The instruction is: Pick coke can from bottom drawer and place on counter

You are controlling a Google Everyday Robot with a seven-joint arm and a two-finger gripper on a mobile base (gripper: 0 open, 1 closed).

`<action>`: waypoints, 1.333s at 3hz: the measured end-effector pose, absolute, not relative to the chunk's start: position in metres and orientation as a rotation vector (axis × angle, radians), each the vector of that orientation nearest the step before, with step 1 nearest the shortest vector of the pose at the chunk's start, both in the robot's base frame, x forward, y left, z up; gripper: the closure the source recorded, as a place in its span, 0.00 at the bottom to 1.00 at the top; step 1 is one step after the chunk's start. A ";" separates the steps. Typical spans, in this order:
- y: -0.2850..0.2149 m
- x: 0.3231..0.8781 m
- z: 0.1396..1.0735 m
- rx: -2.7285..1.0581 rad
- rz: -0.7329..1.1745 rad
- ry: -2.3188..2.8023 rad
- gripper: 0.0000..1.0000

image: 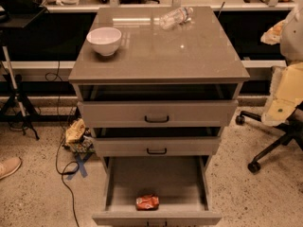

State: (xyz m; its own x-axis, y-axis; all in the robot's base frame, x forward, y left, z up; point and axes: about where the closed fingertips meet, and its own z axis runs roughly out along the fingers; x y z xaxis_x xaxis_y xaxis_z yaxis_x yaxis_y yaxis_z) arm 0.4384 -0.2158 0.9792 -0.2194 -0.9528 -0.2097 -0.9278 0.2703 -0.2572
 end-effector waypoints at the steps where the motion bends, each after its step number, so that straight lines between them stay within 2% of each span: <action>1: -0.216 0.438 0.979 -1.718 -0.108 2.223 0.00; 2: -0.227 0.446 0.946 -1.684 -0.024 2.203 0.00; 4: -0.212 0.470 0.758 -1.613 0.394 2.106 0.00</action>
Offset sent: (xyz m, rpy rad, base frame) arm 0.0256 -0.0383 -0.1094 0.2346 0.0351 0.0025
